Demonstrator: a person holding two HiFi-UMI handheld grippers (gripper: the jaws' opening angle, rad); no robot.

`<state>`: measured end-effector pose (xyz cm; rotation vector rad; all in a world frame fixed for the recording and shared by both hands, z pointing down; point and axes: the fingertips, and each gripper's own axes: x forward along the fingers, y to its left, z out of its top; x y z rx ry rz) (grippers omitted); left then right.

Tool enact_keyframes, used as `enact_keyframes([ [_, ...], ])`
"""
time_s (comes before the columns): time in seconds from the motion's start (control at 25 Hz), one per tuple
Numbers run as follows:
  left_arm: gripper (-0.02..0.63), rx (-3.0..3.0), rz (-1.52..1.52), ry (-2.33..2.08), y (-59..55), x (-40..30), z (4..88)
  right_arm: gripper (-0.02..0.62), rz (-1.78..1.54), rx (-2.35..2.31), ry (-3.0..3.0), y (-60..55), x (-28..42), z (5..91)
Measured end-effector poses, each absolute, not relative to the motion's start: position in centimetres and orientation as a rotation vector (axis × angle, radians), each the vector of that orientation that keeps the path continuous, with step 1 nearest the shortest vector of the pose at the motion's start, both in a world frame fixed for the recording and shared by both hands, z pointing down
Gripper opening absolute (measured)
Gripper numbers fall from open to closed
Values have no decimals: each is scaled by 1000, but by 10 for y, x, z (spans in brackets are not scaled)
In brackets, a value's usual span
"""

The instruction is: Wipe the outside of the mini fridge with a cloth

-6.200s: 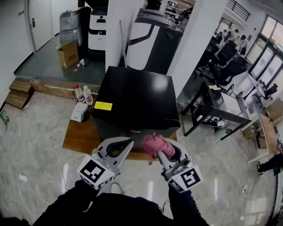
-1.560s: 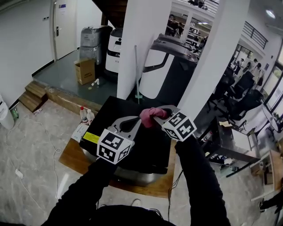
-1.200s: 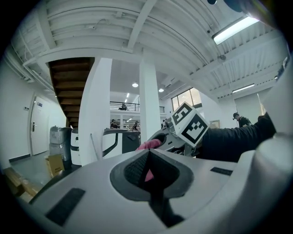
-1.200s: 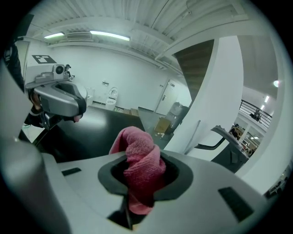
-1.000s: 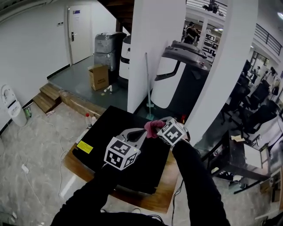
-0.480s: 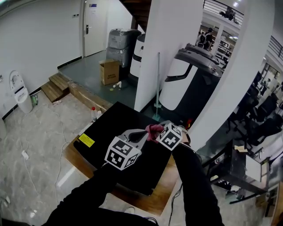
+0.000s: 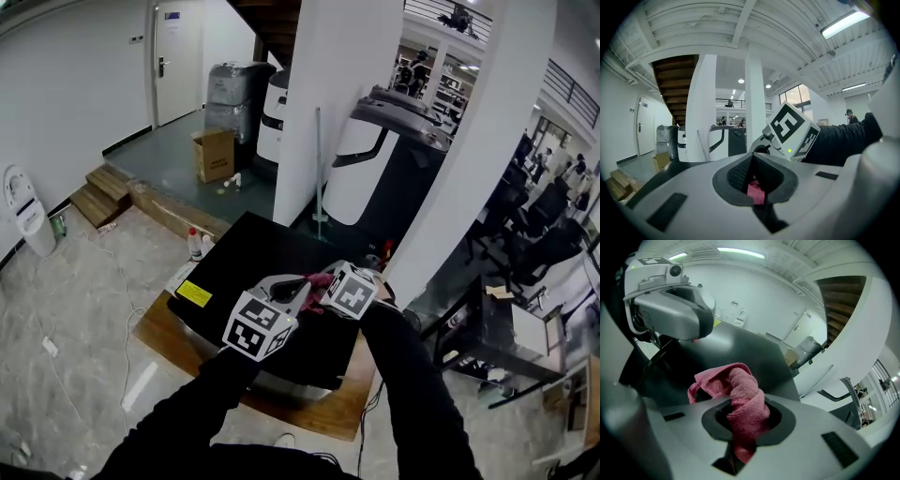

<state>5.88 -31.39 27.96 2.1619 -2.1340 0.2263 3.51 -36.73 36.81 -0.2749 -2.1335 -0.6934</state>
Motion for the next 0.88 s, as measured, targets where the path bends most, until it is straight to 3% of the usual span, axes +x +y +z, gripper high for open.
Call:
enact_keyframes([
  [0.88, 6, 2310, 199, -2002, -185, 112, 290, 67, -547, -258, -2077, -208, 115, 372],
])
